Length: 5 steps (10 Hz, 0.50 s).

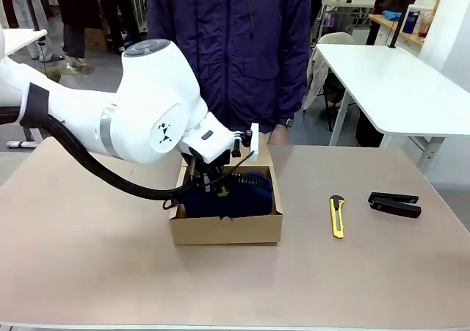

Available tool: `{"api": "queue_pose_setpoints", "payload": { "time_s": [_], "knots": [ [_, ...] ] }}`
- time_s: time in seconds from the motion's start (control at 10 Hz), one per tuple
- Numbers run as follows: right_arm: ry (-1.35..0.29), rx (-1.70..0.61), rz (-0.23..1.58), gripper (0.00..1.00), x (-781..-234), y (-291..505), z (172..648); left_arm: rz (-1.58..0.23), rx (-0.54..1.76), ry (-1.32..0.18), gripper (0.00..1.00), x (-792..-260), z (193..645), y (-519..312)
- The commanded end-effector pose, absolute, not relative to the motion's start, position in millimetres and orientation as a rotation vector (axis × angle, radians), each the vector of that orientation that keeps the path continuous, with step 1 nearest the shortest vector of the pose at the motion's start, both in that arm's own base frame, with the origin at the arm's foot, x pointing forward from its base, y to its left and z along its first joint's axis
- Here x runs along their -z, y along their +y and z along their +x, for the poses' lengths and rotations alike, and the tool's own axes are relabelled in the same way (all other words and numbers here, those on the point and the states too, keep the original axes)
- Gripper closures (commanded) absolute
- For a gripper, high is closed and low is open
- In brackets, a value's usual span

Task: Pack the item into the box.
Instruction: Pick up the item indicated by the person and place it inside the Mailer Box.

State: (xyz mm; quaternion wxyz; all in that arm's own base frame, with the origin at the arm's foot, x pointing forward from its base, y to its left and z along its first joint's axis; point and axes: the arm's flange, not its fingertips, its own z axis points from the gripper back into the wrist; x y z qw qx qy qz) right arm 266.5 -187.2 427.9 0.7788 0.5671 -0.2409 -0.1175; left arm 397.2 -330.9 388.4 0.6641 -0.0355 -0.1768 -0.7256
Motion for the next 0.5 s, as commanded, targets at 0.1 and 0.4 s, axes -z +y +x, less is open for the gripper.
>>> {"api": "queue_pose_setpoints", "payload": {
  "time_s": [0.1, 0.4],
  "knots": [
    [-0.549, 0.234, 1.234, 0.00, -430, -189, 269, -0.063, 1.649, -0.331, 1.00, -374, 401, -339],
    [-0.549, 0.234, 1.234, 0.00, -430, -189, 269, -0.049, 1.659, -0.296, 1.00, -364, 397, -340]
  ]
}}
